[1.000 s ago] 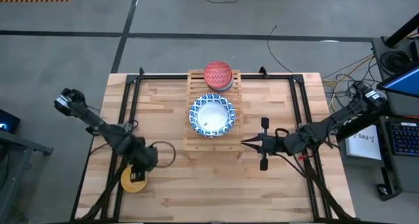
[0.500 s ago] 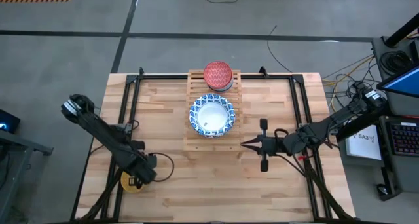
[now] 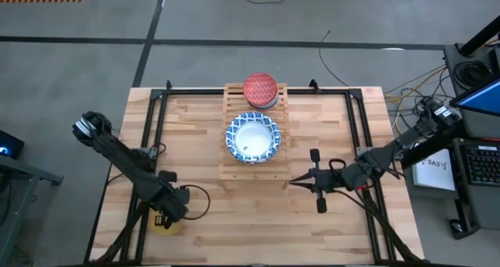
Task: Place and stack bowls onto a shelf
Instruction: Stack the yellow bowl on top of the red bowl on the shelf
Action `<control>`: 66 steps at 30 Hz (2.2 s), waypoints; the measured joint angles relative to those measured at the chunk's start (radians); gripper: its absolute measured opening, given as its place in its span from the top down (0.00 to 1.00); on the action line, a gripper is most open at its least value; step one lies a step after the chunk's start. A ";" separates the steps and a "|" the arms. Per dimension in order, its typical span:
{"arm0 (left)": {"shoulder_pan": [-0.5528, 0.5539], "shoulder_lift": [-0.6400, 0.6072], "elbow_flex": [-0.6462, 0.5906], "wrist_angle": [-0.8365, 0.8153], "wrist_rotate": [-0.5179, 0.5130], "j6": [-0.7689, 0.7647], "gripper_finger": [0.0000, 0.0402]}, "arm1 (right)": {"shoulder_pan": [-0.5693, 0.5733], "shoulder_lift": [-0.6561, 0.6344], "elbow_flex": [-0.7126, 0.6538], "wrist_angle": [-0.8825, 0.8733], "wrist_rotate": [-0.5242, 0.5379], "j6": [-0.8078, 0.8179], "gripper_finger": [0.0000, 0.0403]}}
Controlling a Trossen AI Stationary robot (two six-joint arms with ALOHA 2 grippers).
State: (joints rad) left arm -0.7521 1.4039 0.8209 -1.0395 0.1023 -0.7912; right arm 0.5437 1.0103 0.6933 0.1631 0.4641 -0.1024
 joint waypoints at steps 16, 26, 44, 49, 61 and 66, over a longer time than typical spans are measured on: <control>0.113 -0.302 0.451 -0.149 -0.637 -0.005 1.00 | 0.053 0.027 0.000 -0.001 0.007 -0.003 0.98; 0.586 -0.293 0.763 -0.154 -0.668 0.114 1.00 | 0.054 0.026 0.000 -0.001 0.007 -0.005 0.98; 1.323 0.101 1.145 -0.241 -0.217 0.537 0.97 | 0.054 0.025 0.000 -0.017 0.007 0.014 0.98; 1.390 0.255 1.318 -0.271 -0.124 0.566 0.99 | 0.054 0.025 0.000 -0.031 0.007 0.014 0.98; 1.400 0.411 1.452 -0.253 -0.059 0.595 0.99 | 0.054 0.018 0.000 -0.063 0.008 0.024 0.98; 1.388 0.412 1.433 -0.211 -0.055 0.591 0.99 | 0.054 0.012 0.000 -0.062 0.009 0.024 0.98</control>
State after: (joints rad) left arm 0.6359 1.8156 2.2536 -1.2506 0.0477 -0.1998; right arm 0.5976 1.0222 0.6933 0.1012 0.4734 -0.0781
